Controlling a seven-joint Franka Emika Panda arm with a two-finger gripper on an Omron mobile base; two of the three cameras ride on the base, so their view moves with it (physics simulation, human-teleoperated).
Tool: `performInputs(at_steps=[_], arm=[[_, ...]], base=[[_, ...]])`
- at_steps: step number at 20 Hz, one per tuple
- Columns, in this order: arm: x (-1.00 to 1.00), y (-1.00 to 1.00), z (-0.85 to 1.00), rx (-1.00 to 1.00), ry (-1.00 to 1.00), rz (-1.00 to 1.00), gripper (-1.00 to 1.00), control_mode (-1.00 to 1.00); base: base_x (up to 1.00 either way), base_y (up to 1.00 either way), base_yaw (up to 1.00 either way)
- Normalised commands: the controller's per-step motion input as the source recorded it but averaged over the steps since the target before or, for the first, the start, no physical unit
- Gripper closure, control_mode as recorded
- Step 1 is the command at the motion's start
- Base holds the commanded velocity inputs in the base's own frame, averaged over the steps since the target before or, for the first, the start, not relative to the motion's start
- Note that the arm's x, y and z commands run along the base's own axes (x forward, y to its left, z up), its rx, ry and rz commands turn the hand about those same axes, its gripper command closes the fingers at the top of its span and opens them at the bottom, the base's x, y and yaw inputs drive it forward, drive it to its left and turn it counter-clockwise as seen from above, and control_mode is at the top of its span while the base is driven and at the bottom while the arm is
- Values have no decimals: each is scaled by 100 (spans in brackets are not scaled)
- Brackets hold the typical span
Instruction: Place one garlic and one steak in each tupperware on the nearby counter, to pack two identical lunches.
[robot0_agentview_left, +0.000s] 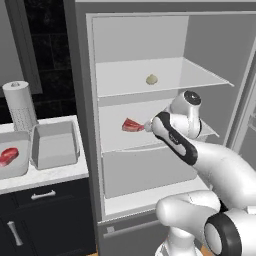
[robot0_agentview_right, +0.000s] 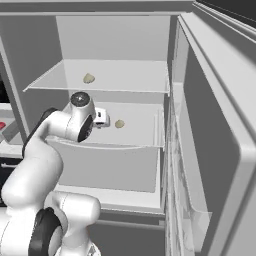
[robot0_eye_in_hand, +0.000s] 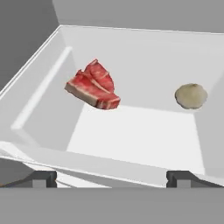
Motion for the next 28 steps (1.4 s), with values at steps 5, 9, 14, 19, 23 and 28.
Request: performInputs(at_steps=[5, 9, 14, 19, 23, 28], arm=[[49, 82, -3, 0, -2, -25, -100, -100], [15, 7, 0, 2, 0, -3, -100, -100], [34, 18, -17, 3, 3, -4, -100, -100], [28, 27, -2, 13, 1, -9, -100, -100], [-3, 16, -27, 11, 0, -23, -100, -100], [29, 26, -1, 3, 0, -19, -100, -100]], base=[[0, 0, 0], [0, 0, 0], [0, 0, 0], [0, 0, 0], [0, 0, 0], [0, 0, 0]])
